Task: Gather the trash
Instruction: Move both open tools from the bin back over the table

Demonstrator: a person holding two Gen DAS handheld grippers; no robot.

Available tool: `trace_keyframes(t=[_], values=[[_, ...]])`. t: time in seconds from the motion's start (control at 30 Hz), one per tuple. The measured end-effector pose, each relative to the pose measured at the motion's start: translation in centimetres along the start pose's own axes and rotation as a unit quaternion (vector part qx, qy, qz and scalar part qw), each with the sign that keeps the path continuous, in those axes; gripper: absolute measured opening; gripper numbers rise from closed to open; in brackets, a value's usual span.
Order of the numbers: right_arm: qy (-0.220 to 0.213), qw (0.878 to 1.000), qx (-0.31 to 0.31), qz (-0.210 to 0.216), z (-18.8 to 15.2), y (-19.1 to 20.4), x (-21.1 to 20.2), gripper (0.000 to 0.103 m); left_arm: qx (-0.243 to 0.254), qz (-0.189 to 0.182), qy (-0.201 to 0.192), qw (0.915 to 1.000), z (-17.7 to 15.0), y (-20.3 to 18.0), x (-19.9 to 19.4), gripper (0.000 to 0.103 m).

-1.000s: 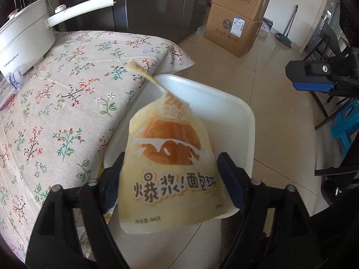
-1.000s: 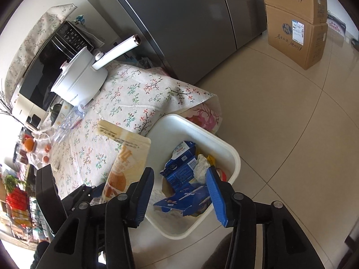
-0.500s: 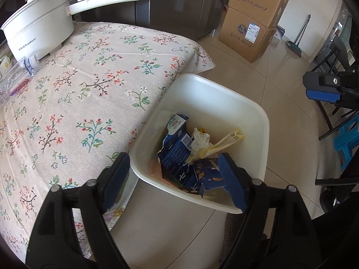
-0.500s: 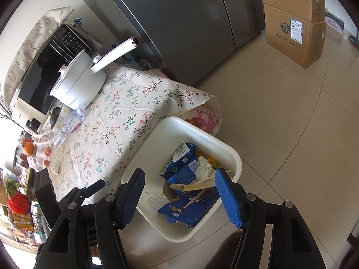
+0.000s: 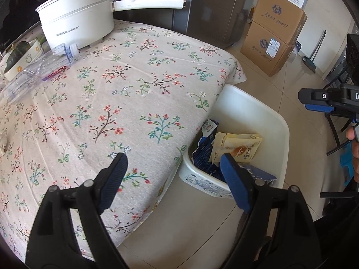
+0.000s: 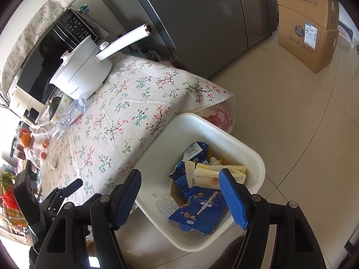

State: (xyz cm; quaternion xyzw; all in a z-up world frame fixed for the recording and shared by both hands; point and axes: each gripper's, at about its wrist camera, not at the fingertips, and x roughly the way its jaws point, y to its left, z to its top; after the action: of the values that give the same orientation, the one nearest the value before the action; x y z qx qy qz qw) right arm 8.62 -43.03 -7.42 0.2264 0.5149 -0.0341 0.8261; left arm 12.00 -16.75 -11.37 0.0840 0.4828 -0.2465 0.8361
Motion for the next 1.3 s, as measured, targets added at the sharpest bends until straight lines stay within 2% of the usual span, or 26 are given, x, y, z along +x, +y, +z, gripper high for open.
trace_keyframes(t=[0.23, 0.4, 0.7, 0.93, 1.1, 1.2, 1.3], values=[[0.002, 1.000, -0.026, -0.001, 0.9, 4.1, 1.8, 0.076, -0.038, 0.021, -0.010, 0.9990, -0.3, 4.1, -1.7, 0.085], [0.000, 0.999, -0.046, 0.000, 1.2, 7.4, 3.1, 0.080, -0.063, 0.035, -0.021, 0.9971, -0.5, 6.7, -2.8, 0.090], [0.007, 0.997, -0.071, 0.011, 1.8, 13.2, 6.1, 0.082, -0.114, 0.073, -0.030, 0.9903, -1.2, 12.4, -4.5, 0.092], [0.001, 0.995, -0.095, 0.006, 2.2, 17.2, 8.2, 0.083, -0.164, 0.113, -0.034, 0.9793, -1.2, 18.9, -4.8, 0.092], [-0.014, 0.992, -0.129, -0.001, 2.5, 20.3, 9.6, 0.083, -0.220, 0.138, -0.052, 0.9645, -1.5, 24.3, -4.6, 0.092], [-0.024, 0.986, -0.162, -0.007, 2.4, 22.2, 10.6, 0.083, -0.255, 0.144, -0.058, 0.9546, -1.9, 27.2, -4.1, 0.088], [-0.028, 0.977, -0.213, -0.013, 2.3, 24.6, 11.7, 0.083, -0.264, 0.155, -0.050, 0.9506, -1.8, 29.4, -3.1, 0.079]])
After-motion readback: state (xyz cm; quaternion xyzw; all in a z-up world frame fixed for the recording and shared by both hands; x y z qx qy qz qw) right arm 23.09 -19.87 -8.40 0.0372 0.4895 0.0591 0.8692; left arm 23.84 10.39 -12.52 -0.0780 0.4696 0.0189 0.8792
